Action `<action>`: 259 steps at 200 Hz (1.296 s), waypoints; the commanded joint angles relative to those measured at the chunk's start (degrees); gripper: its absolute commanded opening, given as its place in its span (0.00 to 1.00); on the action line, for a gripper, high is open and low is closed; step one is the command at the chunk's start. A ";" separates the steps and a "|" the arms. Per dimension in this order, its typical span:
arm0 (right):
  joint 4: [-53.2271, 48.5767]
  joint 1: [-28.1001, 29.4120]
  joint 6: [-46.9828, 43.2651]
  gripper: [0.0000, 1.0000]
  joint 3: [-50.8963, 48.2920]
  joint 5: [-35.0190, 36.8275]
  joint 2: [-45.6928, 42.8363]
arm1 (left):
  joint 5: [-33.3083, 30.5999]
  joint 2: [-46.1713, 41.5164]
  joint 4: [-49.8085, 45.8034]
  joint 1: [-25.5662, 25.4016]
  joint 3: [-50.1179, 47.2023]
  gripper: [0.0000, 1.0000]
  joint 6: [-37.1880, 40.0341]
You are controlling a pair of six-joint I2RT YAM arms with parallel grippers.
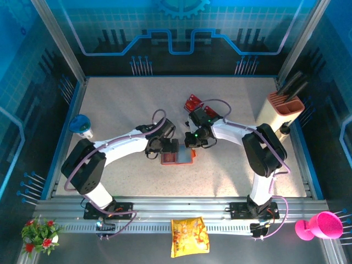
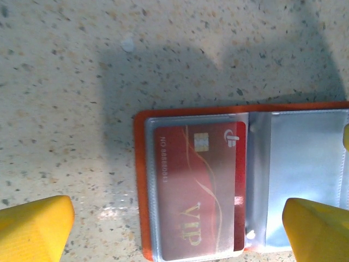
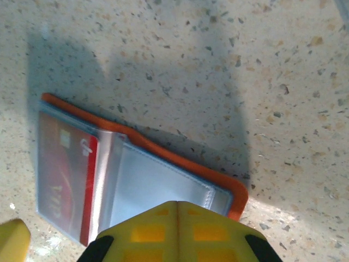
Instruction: Put the credit cards into the card holder
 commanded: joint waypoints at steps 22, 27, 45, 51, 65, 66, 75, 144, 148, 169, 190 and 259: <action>2.27 -0.18 0.33 0.00 -2.08 -2.48 2.63 | 1.01 2.78 0.35 -1.26 1.33 0.99 0.40; 2.63 -0.12 0.60 0.00 -2.27 -3.02 2.89 | 1.06 2.92 0.50 -1.27 1.17 0.99 0.41; 3.64 0.23 1.56 0.00 -2.63 -3.97 3.56 | 1.28 3.31 1.03 -1.39 0.64 0.99 0.48; 3.91 0.34 1.89 0.00 -2.65 -4.22 3.74 | 1.39 3.34 1.20 -1.36 0.44 0.99 0.49; 4.50 0.60 2.64 0.00 -2.84 -4.51 3.93 | 1.54 3.41 1.66 -1.53 0.08 0.99 0.58; 4.56 0.65 2.69 0.00 -2.88 -4.56 4.00 | 1.54 3.41 1.71 -1.53 0.07 0.99 0.58; 5.00 0.68 3.15 0.00 -2.99 -4.85 4.15 | 1.62 3.39 1.91 -1.53 -0.07 0.99 0.63; 6.55 1.04 5.37 0.00 -3.17 -5.67 5.07 | 1.65 5.04 2.90 -1.64 -1.04 0.99 1.78; 6.55 1.04 5.37 0.00 -3.17 -5.66 5.08 | 1.57 5.28 2.90 -1.67 -1.20 0.99 1.91; 6.47 1.04 5.46 0.00 -3.05 -5.65 5.06 | 0.45 6.10 2.05 -1.71 -1.84 0.99 2.22; 5.66 0.96 5.22 0.00 -2.28 -5.41 4.82 | -0.39 6.81 0.98 -1.68 -2.33 0.99 2.25; 6.13 0.07 8.57 0.22 -4.77 -2.64 -1.33 | 0.13 6.90 2.33 -1.68 -4.33 0.99 1.38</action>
